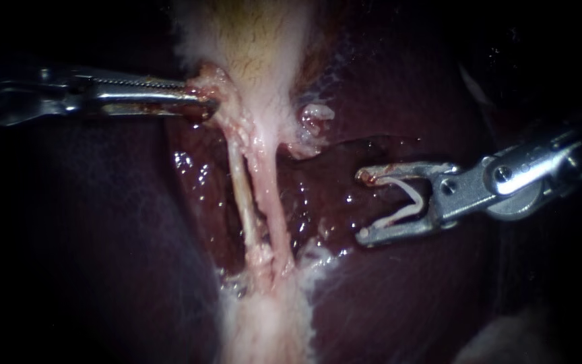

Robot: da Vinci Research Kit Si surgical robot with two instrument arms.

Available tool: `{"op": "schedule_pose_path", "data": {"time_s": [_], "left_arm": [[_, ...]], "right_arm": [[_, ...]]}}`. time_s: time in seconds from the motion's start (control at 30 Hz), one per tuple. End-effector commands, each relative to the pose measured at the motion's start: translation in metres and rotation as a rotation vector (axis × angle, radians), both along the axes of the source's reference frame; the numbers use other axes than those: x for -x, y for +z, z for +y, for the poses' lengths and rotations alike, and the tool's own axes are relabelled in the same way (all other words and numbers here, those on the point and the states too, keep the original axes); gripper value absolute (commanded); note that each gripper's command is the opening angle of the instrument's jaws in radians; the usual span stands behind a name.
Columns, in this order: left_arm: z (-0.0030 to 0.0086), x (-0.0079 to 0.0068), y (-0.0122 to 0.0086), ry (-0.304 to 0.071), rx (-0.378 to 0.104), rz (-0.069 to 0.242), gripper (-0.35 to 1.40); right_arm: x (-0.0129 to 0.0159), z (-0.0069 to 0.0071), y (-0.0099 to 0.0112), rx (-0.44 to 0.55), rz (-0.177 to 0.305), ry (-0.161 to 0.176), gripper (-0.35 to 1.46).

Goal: Grabbing gallbladder

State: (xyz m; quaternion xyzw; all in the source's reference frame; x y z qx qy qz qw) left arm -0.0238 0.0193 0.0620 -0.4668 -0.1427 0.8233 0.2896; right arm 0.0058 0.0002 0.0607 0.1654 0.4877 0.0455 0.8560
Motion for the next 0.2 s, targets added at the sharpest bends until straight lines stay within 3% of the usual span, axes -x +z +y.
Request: {"op": "schedule_pose_path", "data": {"time_s": [0.03, 0.2], "left_arm": [[-0.0001, 0.0, 0.0001, 0.001, 0.001, 0.0, -0.35], [-0.0003, 0.0001, 0.0003, 0.004, 0.001, -0.002, -0.35]], "right_arm": [[0.0, 0.0, 0.0, 0.0, 0.0, 0.0, 0.5], [0.0, 0.0, 0.0, 0.0, 0.0, 0.0, 0.5]]}}
